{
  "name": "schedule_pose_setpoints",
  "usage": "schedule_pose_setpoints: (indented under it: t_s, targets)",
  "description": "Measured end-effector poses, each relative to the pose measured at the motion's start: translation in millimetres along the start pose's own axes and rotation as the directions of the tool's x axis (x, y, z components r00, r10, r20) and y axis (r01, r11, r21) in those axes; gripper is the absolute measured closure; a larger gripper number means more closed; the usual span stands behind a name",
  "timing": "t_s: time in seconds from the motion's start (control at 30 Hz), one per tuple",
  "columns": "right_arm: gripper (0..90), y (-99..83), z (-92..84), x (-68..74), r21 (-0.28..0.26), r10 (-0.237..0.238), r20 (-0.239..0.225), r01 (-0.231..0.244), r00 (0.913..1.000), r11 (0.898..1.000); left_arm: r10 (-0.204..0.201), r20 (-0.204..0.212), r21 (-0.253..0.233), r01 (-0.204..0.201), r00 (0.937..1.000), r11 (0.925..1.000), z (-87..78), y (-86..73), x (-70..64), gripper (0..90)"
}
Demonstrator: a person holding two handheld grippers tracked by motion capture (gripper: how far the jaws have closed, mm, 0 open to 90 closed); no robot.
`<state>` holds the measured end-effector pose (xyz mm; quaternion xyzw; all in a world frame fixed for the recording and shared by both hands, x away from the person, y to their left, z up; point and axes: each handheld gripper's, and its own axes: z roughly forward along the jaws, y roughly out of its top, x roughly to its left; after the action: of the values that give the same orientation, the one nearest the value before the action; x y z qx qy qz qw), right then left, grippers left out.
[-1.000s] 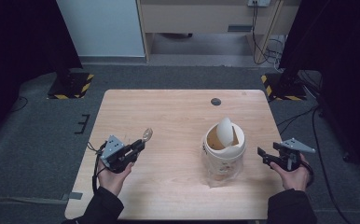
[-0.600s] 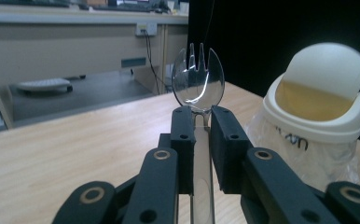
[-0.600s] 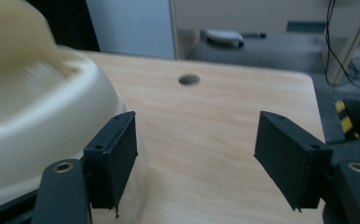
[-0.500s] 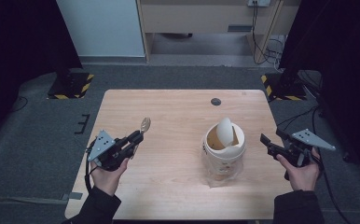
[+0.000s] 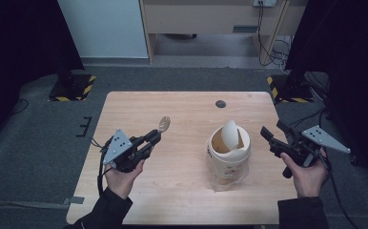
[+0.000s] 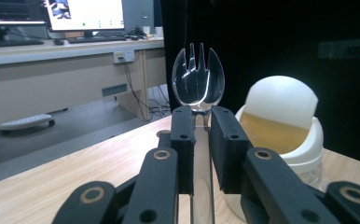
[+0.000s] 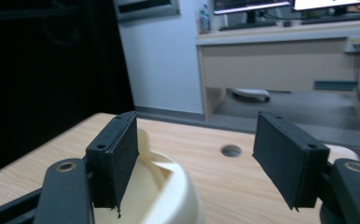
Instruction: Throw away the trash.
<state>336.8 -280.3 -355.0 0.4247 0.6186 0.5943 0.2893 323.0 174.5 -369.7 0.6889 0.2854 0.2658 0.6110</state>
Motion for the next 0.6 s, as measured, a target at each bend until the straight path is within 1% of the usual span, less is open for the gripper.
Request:
schedule_pose_setpoints:
  t_s: [0.03,0.07,0.1,0.13,0.17,0.2,0.23,0.27,0.3,0.33,0.37,0.4,0.43,0.47,0.53,0.6]
  targets:
    - [31.5,1.7,0.6,3.2,-0.004,-0.004,-0.013,0.004,0.9999,1.000,0.000,0.000,0.000,0.000,1.0000,1.0000,0.0,0.0,0.0,79.7]
    - [31.5,1.7,0.6,3.2,-0.004,-0.004,-0.013,0.004,0.9999,1.000,0.007,0.005,0.002,-0.007,1.0000,1.0000,2.2,0.5,-2.3,79.7]
    - [32.4,5.0,1.9,10.1,-0.008,-0.011,-0.035,0.011,0.9993,1.000,0.012,0.010,0.003,-0.012,0.9999,0.9999,3.9,0.7,-4.2,79.7]
    - [32.6,6.4,2.7,13.4,-0.013,-0.014,-0.048,0.014,0.9987,1.000,0.009,0.022,0.003,-0.009,0.9997,1.0000,7.6,0.5,-7.6,79.7]
    - [32.7,8.0,3.6,16.7,-0.014,-0.016,-0.059,0.015,0.9981,1.000,0.009,0.022,0.003,-0.009,0.9997,1.0000,7.6,0.5,-7.6,79.7]
    - [33.0,9.4,4.6,20.0,-0.018,-0.017,-0.068,0.016,0.9976,1.000,0.014,0.033,0.009,-0.015,0.9993,0.9998,11.6,-0.1,-10.1,79.7]
    - [33.0,9.4,4.6,20.0,-0.018,-0.017,-0.068,0.016,0.9976,1.000,0.014,0.033,0.009,-0.015,0.9993,0.9998,11.6,-0.1,-10.1,79.7]
    - [33.4,10.8,5.8,22.9,-0.020,-0.022,-0.078,0.021,0.9967,1.000,0.020,0.038,0.015,-0.020,0.9991,0.9997,13.4,-0.2,-10.9,79.7]
    - [33.7,12.2,7.2,26.0,-0.022,-0.023,-0.090,0.021,0.9957,1.000,0.017,0.041,0.012,-0.018,0.9990,0.9998,15.3,-0.6,-12.1,79.7]
    - [34.3,14.8,10.2,32.5,-0.025,-0.030,-0.107,0.028,0.9938,0.999,0.016,0.049,0.008,-0.016,0.9987,0.9998,18.0,-1.5,-14.3,79.7]
    - [34.3,14.8,10.2,32.5,-0.025,-0.030,-0.107,0.028,0.9938,0.999,0.016,0.049,0.008,-0.016,0.9987,0.9998,18.0,-1.5,-14.3,79.7]
    - [35.1,16.6,13.6,38.8,-0.029,-0.035,-0.126,0.031,0.9914,0.999,0.016,0.053,0.007,-0.016,0.9985,0.9998,19.4,-1.9,-15.8,79.7]
    - [35.1,16.6,13.6,38.8,-0.029,-0.035,-0.126,0.031,0.9914,0.999,0.020,0.057,0.008,-0.020,0.9982,0.9998,20.6,-2.2,-17.4,79.7]
    - [35.9,17.6,18.0,44.3,-0.024,-0.032,-0.150,0.028,0.9882,0.999,0.022,0.062,0.009,-0.023,0.9979,0.9997,21.5,-2.5,-18.8,79.7]
    - [36.4,17.8,23.0,49.2,-0.019,-0.027,-0.169,0.025,0.9852,1.000,0.021,0.075,0.008,-0.022,0.9969,0.9997,25.7,-3.6,-22.2,79.7]
    - [36.9,17.9,25.0,51.8,-0.019,-0.027,-0.176,0.024,0.9839,1.000,0.019,0.079,0.009,-0.020,0.9967,0.9998,27.4,-3.9,-23.0,79.7]
